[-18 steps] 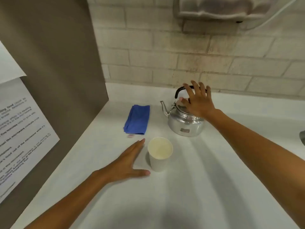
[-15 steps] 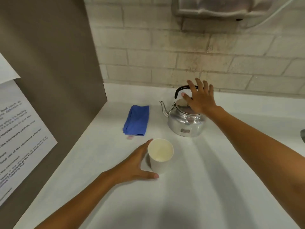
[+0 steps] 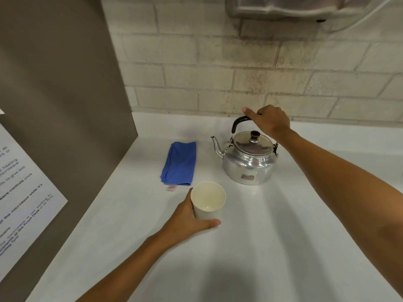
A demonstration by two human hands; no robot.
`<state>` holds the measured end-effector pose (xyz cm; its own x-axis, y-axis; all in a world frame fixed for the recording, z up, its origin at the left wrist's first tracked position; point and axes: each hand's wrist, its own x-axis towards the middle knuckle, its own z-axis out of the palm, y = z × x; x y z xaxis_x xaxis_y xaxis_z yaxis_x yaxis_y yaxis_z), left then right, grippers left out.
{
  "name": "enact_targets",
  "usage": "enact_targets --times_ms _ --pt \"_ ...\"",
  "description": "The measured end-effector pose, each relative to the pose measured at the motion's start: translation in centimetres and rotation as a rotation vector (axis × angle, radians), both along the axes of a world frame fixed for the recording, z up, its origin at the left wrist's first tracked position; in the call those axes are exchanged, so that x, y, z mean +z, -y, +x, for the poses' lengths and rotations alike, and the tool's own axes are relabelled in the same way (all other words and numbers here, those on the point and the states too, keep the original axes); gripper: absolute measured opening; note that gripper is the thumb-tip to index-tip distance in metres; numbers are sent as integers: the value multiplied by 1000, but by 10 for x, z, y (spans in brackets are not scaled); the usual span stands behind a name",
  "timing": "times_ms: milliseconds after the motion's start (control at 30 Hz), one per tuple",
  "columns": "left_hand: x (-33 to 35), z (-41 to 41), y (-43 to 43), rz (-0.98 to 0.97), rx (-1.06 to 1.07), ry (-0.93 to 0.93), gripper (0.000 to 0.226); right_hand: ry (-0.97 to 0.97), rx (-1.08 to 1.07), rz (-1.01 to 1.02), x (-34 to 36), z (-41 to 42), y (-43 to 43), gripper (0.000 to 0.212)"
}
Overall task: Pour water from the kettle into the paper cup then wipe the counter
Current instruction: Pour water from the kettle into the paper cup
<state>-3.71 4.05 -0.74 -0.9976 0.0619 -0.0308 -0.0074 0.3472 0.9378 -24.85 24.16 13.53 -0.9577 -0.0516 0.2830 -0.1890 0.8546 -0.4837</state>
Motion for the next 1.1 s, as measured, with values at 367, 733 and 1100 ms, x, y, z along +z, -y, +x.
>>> enact_targets --times_ms 367,733,1100 --pt "-4 -8 -2 6 32 -32 86 -3 -97 -37 9 29 -6 54" --pt "-8 -15 -14 25 77 -61 87 -180 85 74 62 74 -29 48" --pt "-5 -18 -20 41 67 -58 81 -314 249 335 76 107 -18 46"
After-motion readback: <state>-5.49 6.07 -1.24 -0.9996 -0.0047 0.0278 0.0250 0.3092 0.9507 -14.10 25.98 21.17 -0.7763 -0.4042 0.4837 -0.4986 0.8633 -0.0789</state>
